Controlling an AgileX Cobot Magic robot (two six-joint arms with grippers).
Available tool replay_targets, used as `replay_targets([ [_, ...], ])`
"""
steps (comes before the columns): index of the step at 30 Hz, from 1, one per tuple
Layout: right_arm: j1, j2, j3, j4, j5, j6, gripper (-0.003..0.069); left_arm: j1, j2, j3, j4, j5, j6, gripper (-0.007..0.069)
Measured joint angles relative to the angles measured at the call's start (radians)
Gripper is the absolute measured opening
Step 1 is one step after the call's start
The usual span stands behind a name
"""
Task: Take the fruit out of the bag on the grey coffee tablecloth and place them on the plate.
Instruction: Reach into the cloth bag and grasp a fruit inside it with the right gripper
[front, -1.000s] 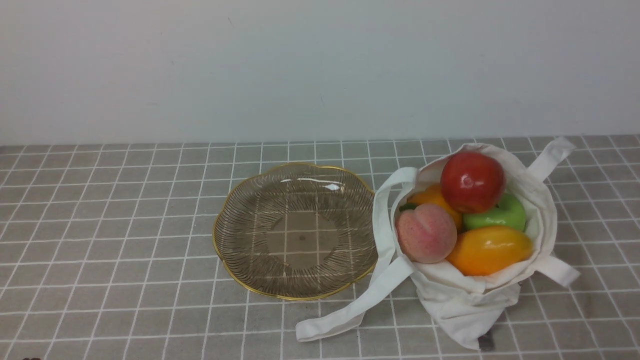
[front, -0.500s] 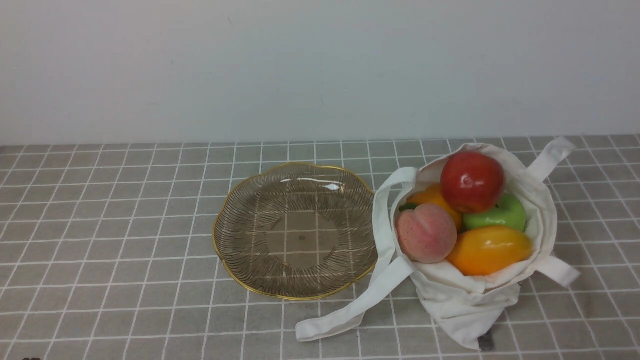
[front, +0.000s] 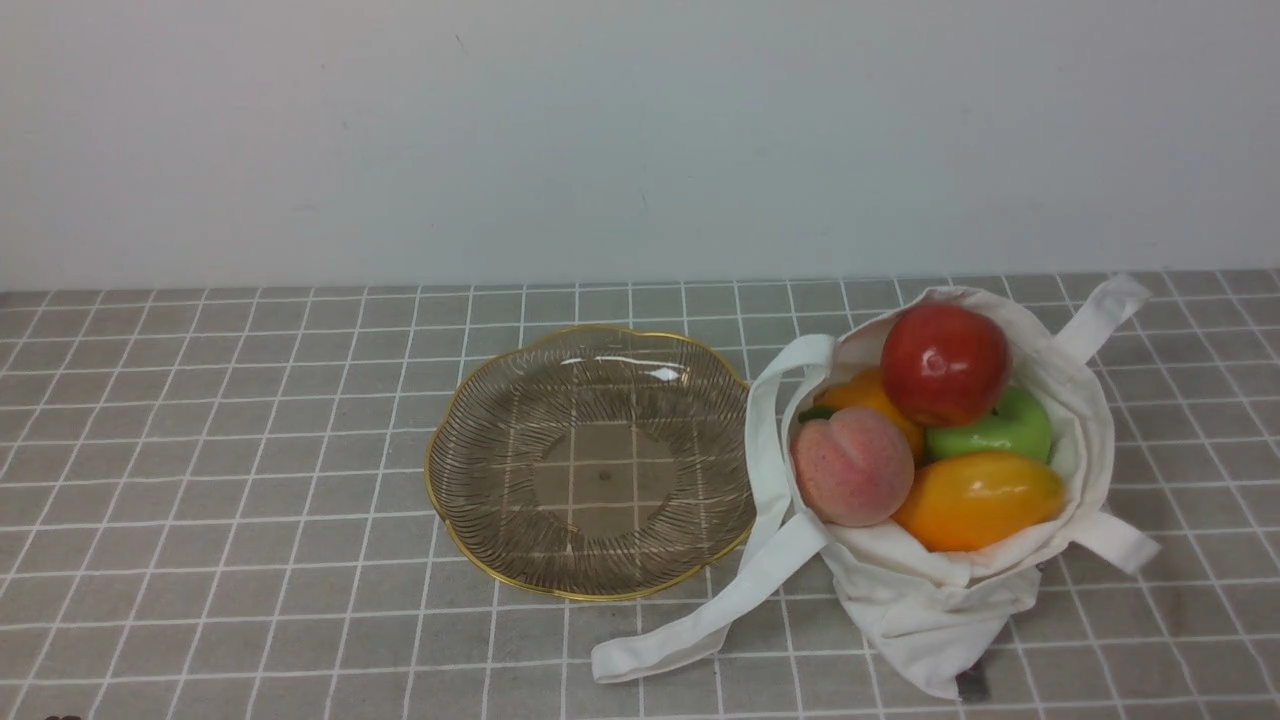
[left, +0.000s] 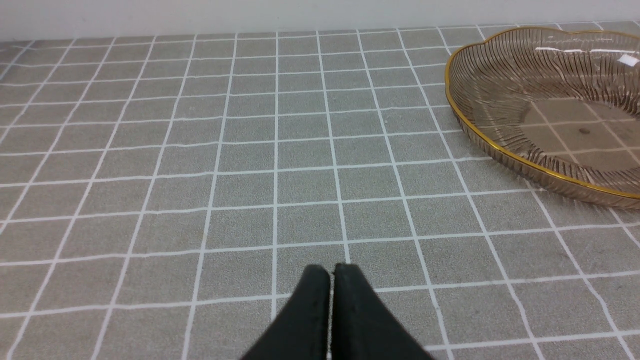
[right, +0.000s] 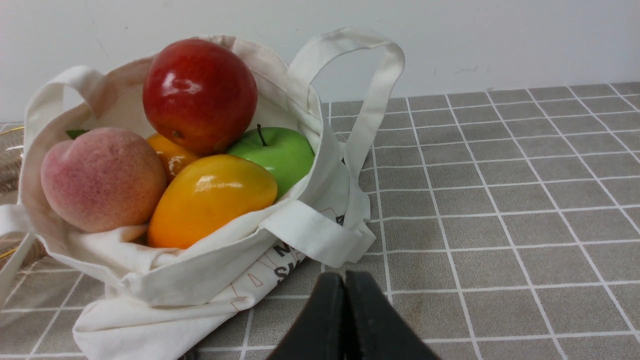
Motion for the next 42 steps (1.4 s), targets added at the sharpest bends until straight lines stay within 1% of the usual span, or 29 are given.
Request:
replay_targets([
  [10, 0.0, 0.0, 0.0, 0.006, 0.0, 0.003, -0.0014, 0.0, 0.0, 0.0, 0.0, 0.0, 0.0, -0.0008],
  [12, 0.0, 0.0, 0.0, 0.07, -0.006, 0.037, -0.0014, 0.0, 0.0, 0.0, 0.0, 0.0, 0.0, -0.0008],
  [14, 0.0, 0.0, 0.003, 0.245, -0.018, 0.137, -0.0014, 0.0, 0.0, 0.0, 0.0, 0.0, 0.0, -0.0008],
  [15, 0.0, 0.0, 0.004, 0.38, -0.021, 0.194, -0.0014, 0.0, 0.0, 0.0, 0.0, 0.0, 0.0, -0.0008],
  [17, 0.0, 0.0, 0.005, 0.557, -0.022, 0.266, -0.0014, 0.0, 0.0, 0.0, 0.0, 0.0, 0.0, -0.0008],
  [18, 0.0, 0.0, 0.005, 0.557, -0.022, 0.27, -0.0014, 0.0, 0.0, 0.0, 0.0, 0.0, 0.0, -0.0008],
  [19, 0.0, 0.0, 0.004, 0.668, -0.03, 0.292, -0.0014, 0.0, 0.0, 0.0, 0.0, 0.0, 0.0, -0.0008],
  [20, 0.0, 0.0, 0.004, 0.712, -0.032, 0.294, -0.0014, 0.0, 0.0, 0.0, 0.0, 0.0, 0.0, -0.0008],
  [28, 0.0, 0.0, 0.003, 0.786, -0.021, 0.287, -0.0014, 0.0, 0.0, 0.0, 0.0, 0.0, 0.0, -0.0008],
  [31, 0.0, 0.0, -0.007, 0.8, 0.006, 0.235, -0.0014, 0.0, 0.0, 0.0, 0.0, 0.0, 0.0, -0.0008],
  [32, 0.0, 0.0, -0.042, 0.803, 0.032, 0.142, -0.0014, 0.0, 0.0, 0.0, 0.0, 0.0, 0.0, -0.0008],
  [34, 0.0, 0.0, -0.113, 0.805, 0.033, 0.036, -0.0014, 0.0, 0.0, 0.0, 0.0, 0.0, 0.0, -0.0008],
  [36, 0.0, 0.0, -0.198, 0.805, 0.03, -0.095, -0.0014, 0.0, 0.0, 0.0, 0.0, 0.0, 0.0, -0.0008],
  [38, 0.0, 0.008, -0.285, 0.796, 0.03, -0.186, -0.0014, 0.0, 0.0, 0.0, 0.0, 0.0, 0.0, -0.0008],
  [40, 0.0, 0.063, -0.365, 0.751, 0.047, -0.249, -0.0014, 0.0, 0.0, 0.0, 0.0, 0.0, 0.0, -0.0008],
  [42, 0.0, 0.112, -0.399, 0.707, 0.071, -0.261, -0.0014, 0.0, 0.0, 0.0, 0.0, 0.0, 0.0, -0.0008],
])
